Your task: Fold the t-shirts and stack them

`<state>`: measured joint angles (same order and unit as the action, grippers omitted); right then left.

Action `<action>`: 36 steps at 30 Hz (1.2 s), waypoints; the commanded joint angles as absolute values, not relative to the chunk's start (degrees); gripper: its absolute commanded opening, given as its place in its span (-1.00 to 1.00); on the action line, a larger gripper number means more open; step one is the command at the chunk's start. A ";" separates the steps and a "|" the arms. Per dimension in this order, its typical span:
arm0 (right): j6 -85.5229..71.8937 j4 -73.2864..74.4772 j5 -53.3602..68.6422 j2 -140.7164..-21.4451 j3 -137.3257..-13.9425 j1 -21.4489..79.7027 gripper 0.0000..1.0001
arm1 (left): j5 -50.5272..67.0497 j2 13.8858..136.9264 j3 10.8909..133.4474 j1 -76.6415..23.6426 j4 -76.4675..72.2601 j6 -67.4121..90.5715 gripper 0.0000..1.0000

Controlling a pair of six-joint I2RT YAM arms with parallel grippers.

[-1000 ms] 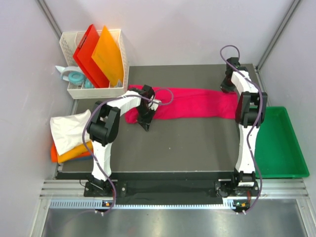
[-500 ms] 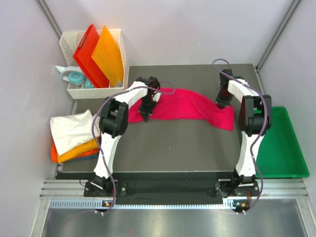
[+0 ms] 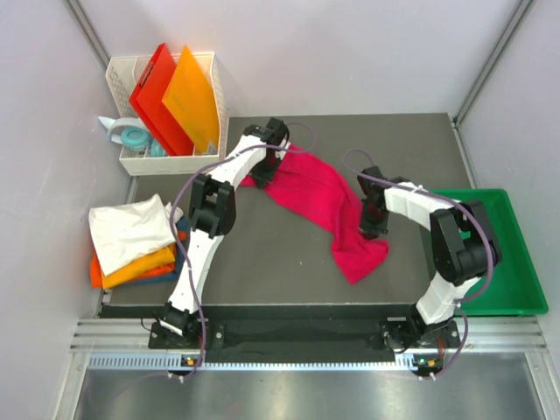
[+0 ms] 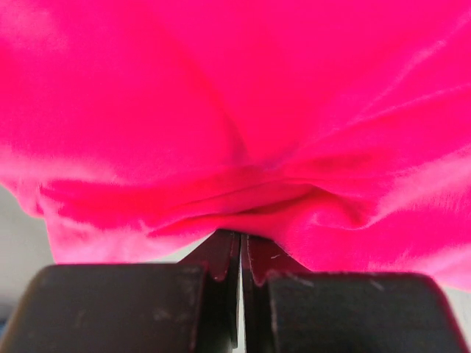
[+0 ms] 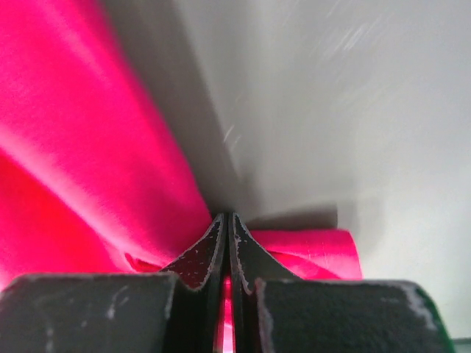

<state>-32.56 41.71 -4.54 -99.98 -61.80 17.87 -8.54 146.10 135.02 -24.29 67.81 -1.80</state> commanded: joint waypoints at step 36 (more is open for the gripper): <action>-37.53 53.79 -14.32 -94.39 -86.12 35.26 -0.19 | -4.67 127.47 125.69 -20.13 43.58 -2.89 -0.59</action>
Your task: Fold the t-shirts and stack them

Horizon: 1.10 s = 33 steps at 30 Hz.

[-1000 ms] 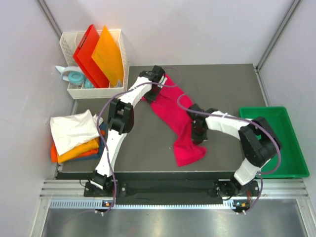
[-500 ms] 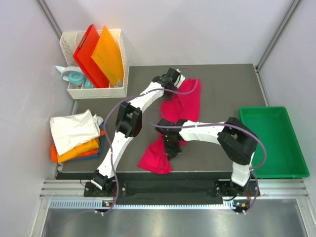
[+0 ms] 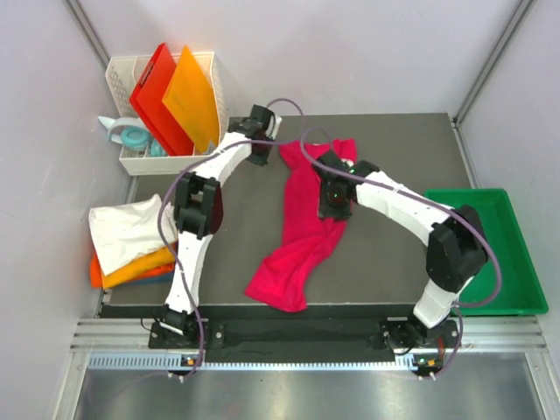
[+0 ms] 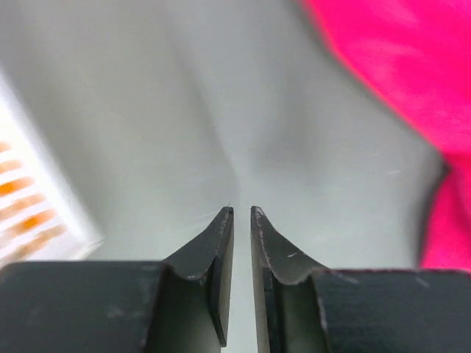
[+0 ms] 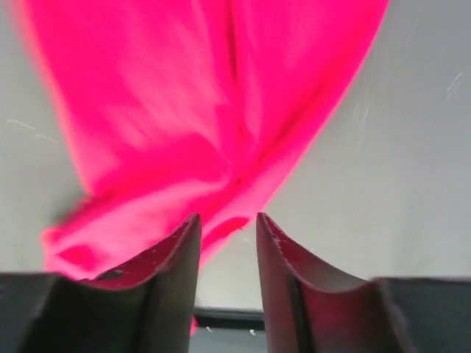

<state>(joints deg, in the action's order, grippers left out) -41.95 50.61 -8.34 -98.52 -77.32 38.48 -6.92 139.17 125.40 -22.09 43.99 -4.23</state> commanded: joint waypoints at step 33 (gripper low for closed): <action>-32.17 60.20 -7.31 -145.27 -135.07 12.39 -1.00 | 13.36 113.90 86.57 -24.52 69.61 -12.83 -1.00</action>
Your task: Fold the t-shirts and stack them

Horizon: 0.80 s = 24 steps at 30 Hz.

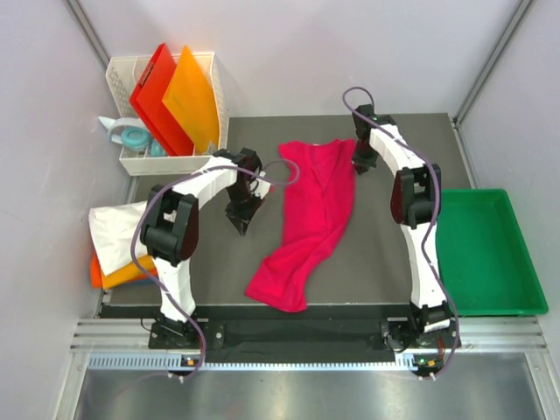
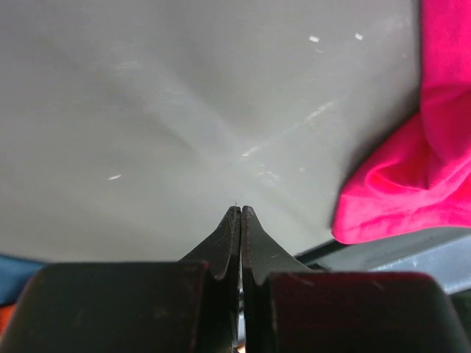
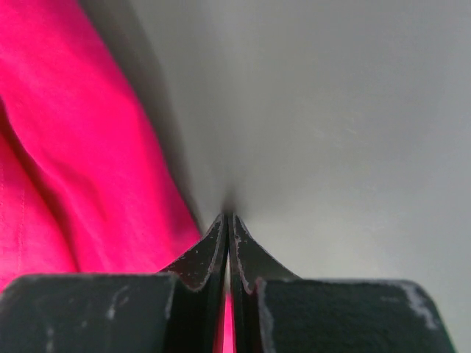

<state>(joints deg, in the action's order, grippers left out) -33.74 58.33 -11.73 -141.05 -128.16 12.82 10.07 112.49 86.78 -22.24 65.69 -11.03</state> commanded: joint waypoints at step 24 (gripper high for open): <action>-32.87 51.95 13.62 -154.51 -140.54 15.12 -1.00 | 22.14 122.78 88.15 -37.08 71.54 -13.01 -1.00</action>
